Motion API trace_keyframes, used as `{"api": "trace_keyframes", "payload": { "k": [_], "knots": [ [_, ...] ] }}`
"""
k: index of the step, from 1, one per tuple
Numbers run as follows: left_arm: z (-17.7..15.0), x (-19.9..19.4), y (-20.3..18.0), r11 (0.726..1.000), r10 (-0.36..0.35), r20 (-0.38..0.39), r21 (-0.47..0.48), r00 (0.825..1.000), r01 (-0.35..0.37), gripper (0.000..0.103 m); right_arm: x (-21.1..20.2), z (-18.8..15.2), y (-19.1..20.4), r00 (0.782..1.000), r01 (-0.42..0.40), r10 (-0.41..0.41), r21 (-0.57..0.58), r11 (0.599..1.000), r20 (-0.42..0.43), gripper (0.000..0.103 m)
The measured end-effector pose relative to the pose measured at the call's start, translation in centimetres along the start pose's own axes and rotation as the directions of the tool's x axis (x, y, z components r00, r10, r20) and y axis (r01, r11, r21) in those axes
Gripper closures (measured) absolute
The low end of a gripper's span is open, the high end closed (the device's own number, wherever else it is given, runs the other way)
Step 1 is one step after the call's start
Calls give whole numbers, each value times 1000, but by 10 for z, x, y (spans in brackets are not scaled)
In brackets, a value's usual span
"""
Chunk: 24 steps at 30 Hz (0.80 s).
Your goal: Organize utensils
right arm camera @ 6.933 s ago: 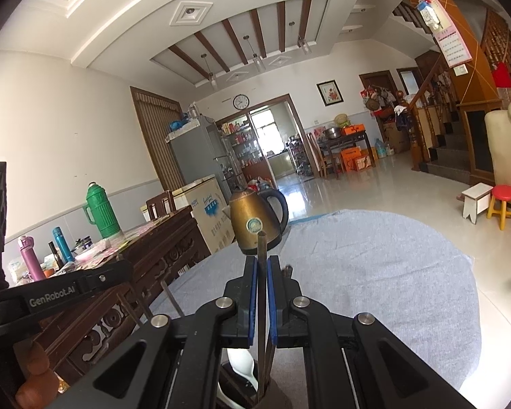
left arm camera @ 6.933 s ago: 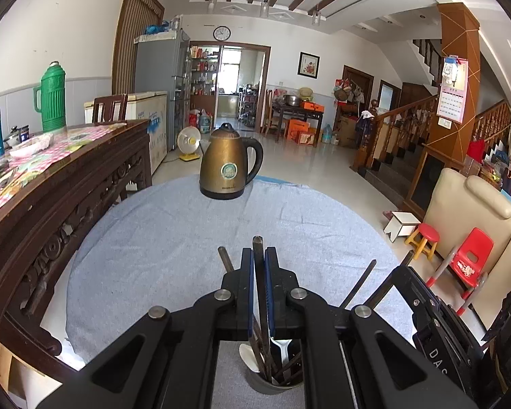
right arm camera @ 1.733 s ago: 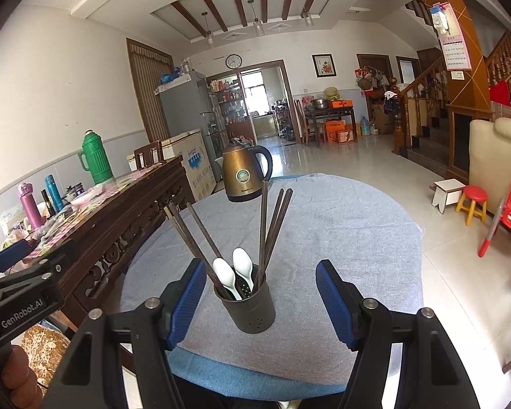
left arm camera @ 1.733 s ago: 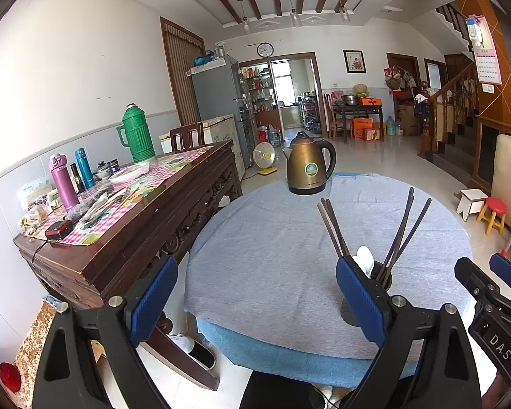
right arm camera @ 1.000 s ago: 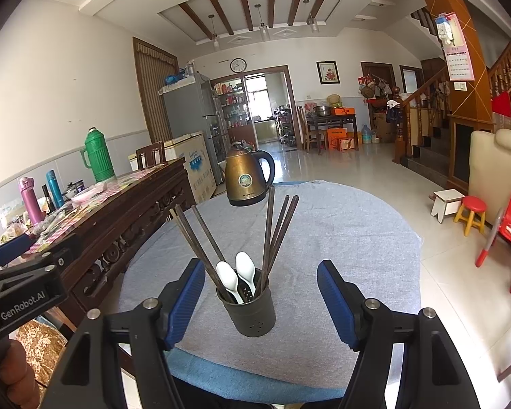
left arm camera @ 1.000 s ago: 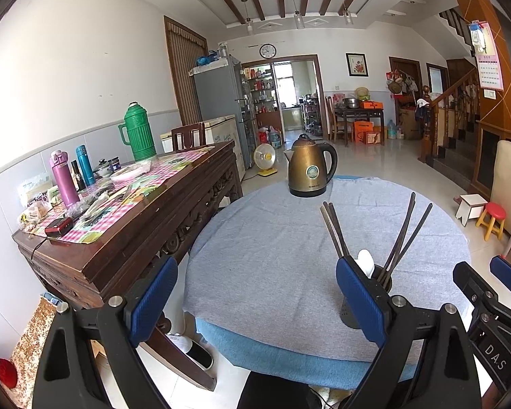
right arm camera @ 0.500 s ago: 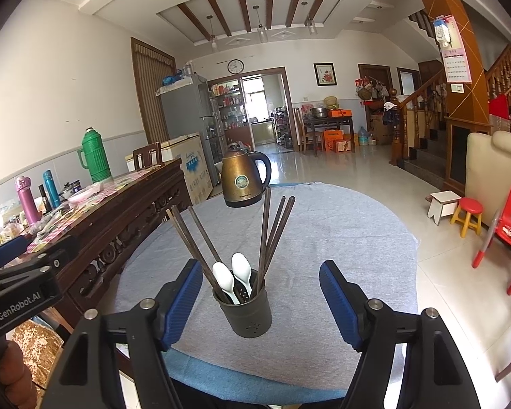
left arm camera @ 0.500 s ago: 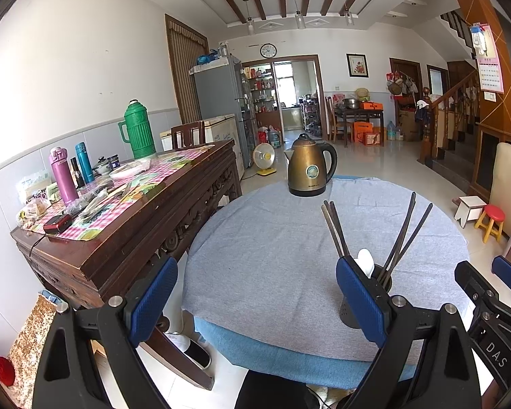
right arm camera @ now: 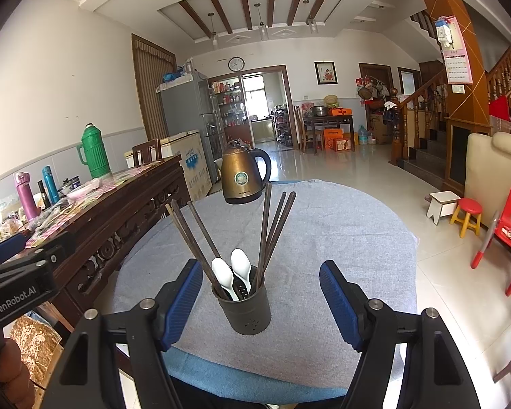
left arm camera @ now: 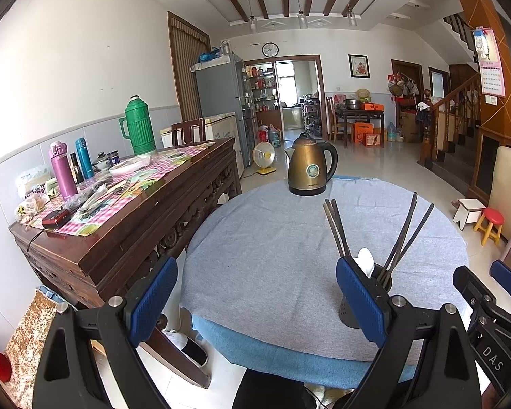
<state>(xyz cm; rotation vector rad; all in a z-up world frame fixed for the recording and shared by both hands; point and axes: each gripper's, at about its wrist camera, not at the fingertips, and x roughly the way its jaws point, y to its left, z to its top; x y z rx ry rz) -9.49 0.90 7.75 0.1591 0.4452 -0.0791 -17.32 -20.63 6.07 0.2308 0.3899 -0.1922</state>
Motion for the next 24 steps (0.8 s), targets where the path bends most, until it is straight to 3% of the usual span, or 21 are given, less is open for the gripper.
{"api": "trace_keyframes", "payload": {
  "k": [24],
  "knots": [
    [-8, 1, 4, 999, 3, -15, -32, 1000, -3, 9, 1, 0, 5, 999, 40, -40, -14, 999, -1, 28]
  ]
}}
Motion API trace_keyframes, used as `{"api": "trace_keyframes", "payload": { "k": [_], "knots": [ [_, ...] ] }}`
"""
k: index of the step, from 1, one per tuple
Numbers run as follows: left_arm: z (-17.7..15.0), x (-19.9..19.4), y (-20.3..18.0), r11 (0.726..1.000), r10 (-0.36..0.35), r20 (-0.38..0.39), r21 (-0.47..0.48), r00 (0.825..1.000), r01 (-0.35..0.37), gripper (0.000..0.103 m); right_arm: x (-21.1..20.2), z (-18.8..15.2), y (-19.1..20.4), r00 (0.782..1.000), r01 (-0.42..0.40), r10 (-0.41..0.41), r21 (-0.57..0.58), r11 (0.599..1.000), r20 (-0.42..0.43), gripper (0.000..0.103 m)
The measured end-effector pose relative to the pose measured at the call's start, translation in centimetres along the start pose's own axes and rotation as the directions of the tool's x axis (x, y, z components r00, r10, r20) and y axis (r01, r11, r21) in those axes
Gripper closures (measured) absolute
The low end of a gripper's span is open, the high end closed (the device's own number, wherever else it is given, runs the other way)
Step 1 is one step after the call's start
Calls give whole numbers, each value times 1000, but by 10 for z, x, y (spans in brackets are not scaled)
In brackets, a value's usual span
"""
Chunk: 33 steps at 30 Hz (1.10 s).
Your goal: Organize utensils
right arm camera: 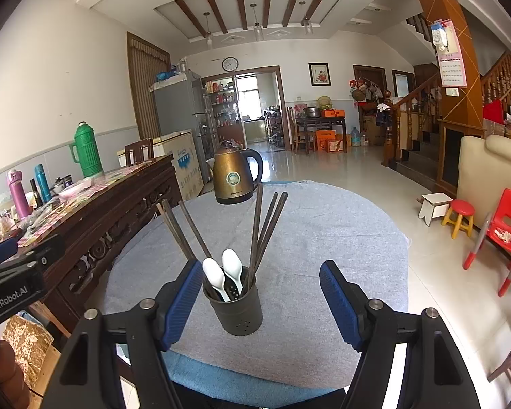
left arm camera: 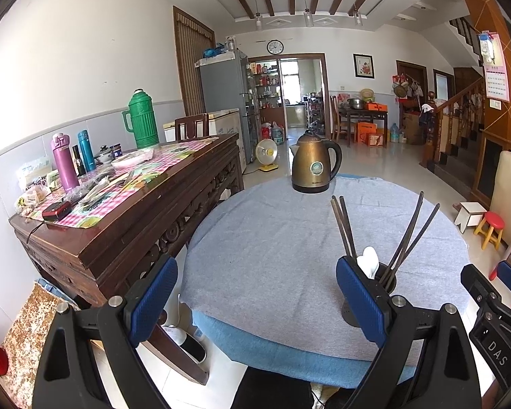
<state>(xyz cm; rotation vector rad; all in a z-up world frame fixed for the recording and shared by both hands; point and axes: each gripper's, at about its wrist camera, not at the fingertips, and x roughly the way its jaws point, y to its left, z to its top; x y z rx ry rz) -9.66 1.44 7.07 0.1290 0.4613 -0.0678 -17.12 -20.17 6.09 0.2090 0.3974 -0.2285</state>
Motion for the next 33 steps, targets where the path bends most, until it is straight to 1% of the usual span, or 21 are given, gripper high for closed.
{"api": "trace_keyframes", "payload": {
  "k": [14, 20, 27, 29, 31, 33],
  "knots": [
    [2, 13, 11, 999, 8, -23, -47, 1000, -9, 9, 4, 3, 11, 1000, 5, -5, -35, 999, 11, 28],
    [6, 31, 16, 997, 13, -50, -77, 999, -17, 9, 11, 8, 16, 1000, -4, 4, -64, 998, 5, 28],
    [11, 52, 11, 998, 15, -67, -57, 998, -19, 9, 27, 10, 14, 1000, -11, 12, -58, 998, 5, 28],
    [13, 59, 6, 999, 9, -57, -44, 998, -11, 9, 34, 9, 12, 1000, -14, 14, -54, 998, 3, 28],
    [12, 73, 2, 1000, -13, -54, -26, 998, 12, 9, 41, 8, 2, 1000, -21, 21, -33, 999, 2, 28],
    [12, 94, 0, 1000, -22, -82, -23, 996, 20, 9, 53, 8, -13, 1000, 8, -8, -7, 1000, -6, 28]
  ]
}}
